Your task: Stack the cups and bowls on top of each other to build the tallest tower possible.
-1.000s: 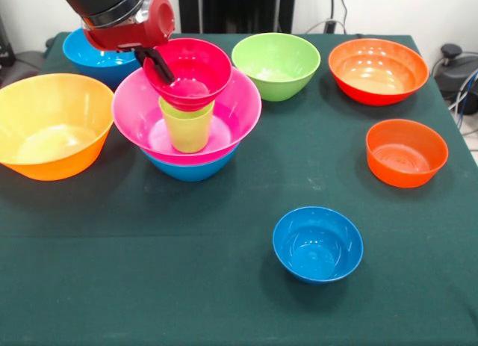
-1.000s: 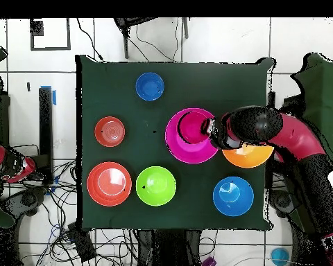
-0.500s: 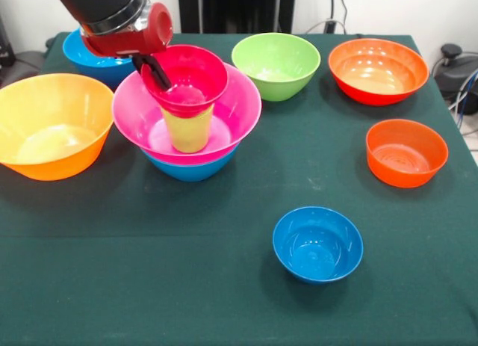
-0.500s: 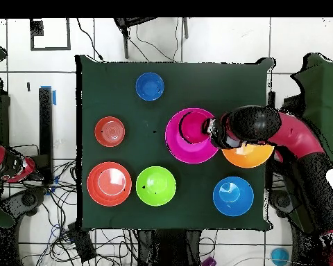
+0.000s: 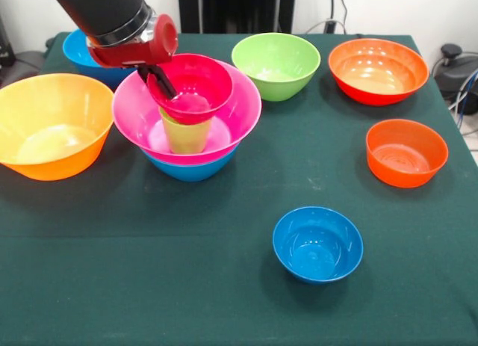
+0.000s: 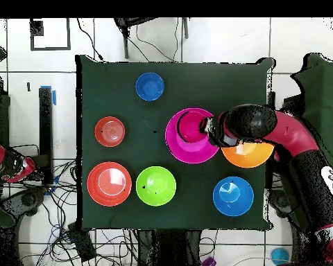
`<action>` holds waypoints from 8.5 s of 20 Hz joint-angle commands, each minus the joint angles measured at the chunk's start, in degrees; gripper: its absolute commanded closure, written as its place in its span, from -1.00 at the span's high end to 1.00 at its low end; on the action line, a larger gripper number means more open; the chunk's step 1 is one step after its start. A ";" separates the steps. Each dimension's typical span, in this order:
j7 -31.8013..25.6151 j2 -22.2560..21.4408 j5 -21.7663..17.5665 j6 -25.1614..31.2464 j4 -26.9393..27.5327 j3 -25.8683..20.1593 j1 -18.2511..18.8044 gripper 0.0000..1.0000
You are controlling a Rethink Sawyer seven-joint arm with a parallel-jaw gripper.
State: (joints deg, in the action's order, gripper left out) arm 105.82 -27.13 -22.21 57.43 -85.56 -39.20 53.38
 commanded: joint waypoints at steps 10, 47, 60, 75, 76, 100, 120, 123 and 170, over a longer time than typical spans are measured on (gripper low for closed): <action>-8.77 1.52 -4.46 4.50 2.07 3.08 -2.34 1.00; -1.84 -11.20 0.45 10.56 0.37 3.39 -5.88 1.00; 0.38 -10.50 5.48 14.35 7.52 1.93 -7.61 1.00; 5.86 -5.54 7.78 4.67 13.46 3.80 -11.86 1.00; 6.36 -5.34 8.09 3.63 13.55 3.82 -12.05 1.00; 6.23 -6.62 13.52 -4.23 8.24 4.09 -11.52 1.00; 5.65 -5.96 18.37 -5.26 10.16 5.31 -12.84 1.00; 5.76 -5.81 18.44 -5.19 10.54 5.47 -13.07 1.00; 12.14 -3.40 29.97 -19.01 13.47 7.31 -20.26 1.00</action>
State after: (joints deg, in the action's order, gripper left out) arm 106.68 -31.84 7.64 44.09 -69.48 -35.64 35.68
